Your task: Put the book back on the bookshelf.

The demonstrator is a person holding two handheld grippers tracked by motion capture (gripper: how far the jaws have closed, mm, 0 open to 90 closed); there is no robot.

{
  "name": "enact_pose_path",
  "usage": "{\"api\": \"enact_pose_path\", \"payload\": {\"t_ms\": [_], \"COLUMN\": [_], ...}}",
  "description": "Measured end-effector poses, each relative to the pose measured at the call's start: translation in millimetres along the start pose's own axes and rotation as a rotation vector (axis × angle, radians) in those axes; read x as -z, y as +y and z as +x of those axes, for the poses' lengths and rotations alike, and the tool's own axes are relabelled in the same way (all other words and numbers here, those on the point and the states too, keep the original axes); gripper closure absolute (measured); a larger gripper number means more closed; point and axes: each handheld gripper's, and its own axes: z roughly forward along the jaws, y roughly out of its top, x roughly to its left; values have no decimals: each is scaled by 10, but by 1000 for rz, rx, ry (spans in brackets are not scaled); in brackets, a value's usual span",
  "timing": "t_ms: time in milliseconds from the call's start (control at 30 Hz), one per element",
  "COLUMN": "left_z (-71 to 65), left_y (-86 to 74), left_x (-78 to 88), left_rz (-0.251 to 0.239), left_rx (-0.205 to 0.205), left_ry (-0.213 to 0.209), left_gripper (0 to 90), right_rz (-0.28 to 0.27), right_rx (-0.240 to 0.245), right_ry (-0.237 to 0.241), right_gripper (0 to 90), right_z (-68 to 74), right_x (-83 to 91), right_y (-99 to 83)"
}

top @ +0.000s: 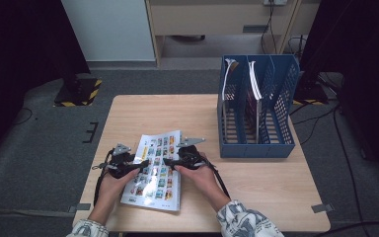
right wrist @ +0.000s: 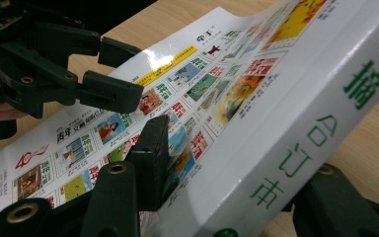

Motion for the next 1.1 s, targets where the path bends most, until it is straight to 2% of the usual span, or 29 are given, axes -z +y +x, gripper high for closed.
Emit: {"api": "enact_pose_path", "payload": {"t_ms": [133, 233, 333, 467, 600, 833, 1100], "left_z": [5, 14, 32, 72, 113, 112, 70], "left_y": [3, 10, 17, 24, 24, 26, 28], "left_x": [-10, -2, 23, 62, 81, 79, 54], "left_rz": [-4, -25, -36, -66, -75, -84, -79], "left_rx": [11, 27, 29, 50, 70, 78, 55], "left_ry": [-8, -12, -10, -17, -30, -47, -72], "left_gripper": [297, 257, 242, 235, 222, 198, 196], "right_rz": [-24, -40, -51, -63, -73, -88, -108], "right_rx": [21, 39, 59, 72, 90, 109, 137], "right_ry": [-10, -18, -20, -22, -25, -35, -56], "right_gripper": [556, 569, 576, 586, 595, 607, 621], "right_z": [23, 51, 70, 99, 114, 112, 101], "right_x": [40, 70, 87, 113, 139, 187, 234], "right_y": [44, 74, 89, 120, 143, 171, 211]}}
